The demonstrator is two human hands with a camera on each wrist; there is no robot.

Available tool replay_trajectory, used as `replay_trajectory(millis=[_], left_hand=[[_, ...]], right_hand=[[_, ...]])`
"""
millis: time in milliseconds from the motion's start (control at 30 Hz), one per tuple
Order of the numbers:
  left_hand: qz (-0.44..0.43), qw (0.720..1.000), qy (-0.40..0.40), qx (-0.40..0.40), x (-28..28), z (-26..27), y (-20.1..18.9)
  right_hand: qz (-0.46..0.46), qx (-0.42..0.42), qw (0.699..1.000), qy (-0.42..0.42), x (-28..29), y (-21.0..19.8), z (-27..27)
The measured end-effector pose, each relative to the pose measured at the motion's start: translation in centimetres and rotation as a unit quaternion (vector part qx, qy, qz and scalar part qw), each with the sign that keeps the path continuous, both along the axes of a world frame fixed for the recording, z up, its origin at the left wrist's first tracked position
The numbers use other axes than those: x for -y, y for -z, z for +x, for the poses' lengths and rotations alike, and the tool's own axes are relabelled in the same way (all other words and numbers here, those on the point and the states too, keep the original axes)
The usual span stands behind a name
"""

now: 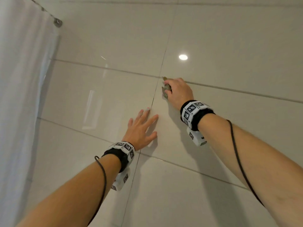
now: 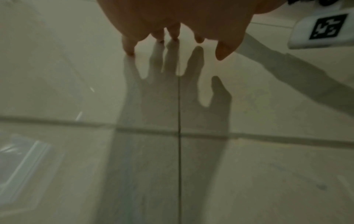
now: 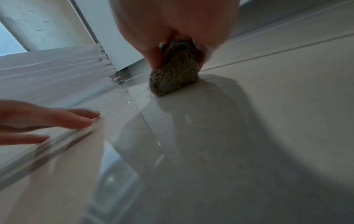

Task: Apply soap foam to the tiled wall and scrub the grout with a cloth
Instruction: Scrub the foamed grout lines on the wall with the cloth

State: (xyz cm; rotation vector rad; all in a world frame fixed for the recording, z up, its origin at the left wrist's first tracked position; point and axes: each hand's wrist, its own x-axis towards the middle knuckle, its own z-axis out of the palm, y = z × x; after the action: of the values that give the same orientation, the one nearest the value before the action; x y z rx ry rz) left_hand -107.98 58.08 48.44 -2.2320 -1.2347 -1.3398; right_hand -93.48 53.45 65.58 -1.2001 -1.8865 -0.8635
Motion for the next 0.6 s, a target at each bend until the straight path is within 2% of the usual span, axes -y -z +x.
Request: replay_trajectory(millis=[133,367,600], left_hand=[[-0.022,0.999,0.004,0.023,-0.4,-2.2,3.0],[-0.069,0.997,-0.012,0.022,0.8,-4.6,8.5],[-0.12,0.993,0.001,0.01,3.2,-4.2,11.1]], right_hand=[[-0.05,0.05,0.997,-0.008,-0.5,2.5,-1.2],[-0.095,0.121,0.986,-0.064,-1.1,12.5,-0.8],[-0.117,0.221,0.961,-0.119,0.4,23.0,3.7]])
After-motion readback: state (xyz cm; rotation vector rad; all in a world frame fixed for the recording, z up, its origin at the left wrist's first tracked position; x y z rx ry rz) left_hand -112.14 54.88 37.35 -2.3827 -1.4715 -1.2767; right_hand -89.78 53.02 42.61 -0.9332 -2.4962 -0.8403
